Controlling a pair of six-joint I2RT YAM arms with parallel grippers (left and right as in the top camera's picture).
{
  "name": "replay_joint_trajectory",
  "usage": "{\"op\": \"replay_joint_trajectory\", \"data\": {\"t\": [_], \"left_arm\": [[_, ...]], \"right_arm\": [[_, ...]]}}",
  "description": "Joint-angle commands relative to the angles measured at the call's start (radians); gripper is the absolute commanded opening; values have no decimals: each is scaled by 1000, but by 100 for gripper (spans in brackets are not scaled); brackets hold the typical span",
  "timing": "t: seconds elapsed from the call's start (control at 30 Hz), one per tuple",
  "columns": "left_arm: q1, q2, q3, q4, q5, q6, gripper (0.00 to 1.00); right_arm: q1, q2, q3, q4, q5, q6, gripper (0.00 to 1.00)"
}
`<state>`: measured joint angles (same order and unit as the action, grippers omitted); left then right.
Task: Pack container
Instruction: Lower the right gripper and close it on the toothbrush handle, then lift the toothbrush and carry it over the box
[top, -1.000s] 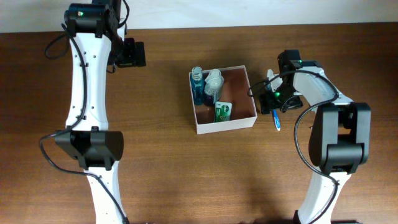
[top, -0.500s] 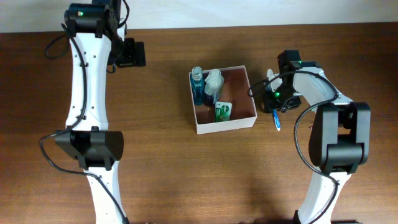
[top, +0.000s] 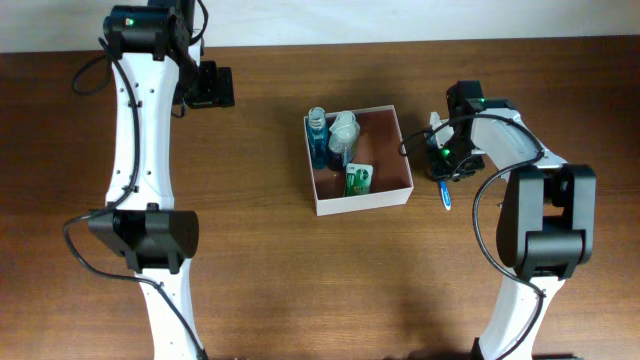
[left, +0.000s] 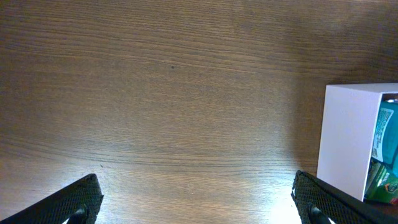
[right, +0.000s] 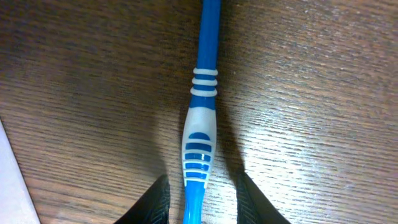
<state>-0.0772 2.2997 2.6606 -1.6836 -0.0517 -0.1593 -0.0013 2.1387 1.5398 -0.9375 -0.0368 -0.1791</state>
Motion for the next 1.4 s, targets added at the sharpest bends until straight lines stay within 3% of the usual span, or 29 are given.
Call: {"op": "replay_joint_trajectory", "data": {"t": [0.0,0.1,0.2,0.3,0.6,0.9,1.0,1.13,1.27,1.37], "left_arm": [[2,-31,-3,-1,7,-9,99],[2,-31,-3,-1,7,-9,99],[2,-31,-3,-1,7,-9,99],[2,-31,-3,-1,7,-9,99],[2,-31,-3,-1,7,-9,99],[2,-31,-3,-1,7,-9,100],[2,-31,-3,-1,7,-9,99],[2,-31,-3,-1,7,-9,99],[2,-31,-3,-1,7,-9,99],[2,-31,-3,-1,7,-9,99]], "right_arm": [[1,13,-10,0,23,5,30],[1,13,-10,0,23,5,27],[1,13,-10,0,26,21,10],[1,13,-10,0,24,42,4],[1,11,19,-29,21,85,4],[0,5,334,-336,14,92,4],[1,5,478,-453,-33,134,4],[11,3,652,-594,-237,140,4],[43,1,700,-640,-346,143,4],[83,2,683,-627,-345,222,4]]}}
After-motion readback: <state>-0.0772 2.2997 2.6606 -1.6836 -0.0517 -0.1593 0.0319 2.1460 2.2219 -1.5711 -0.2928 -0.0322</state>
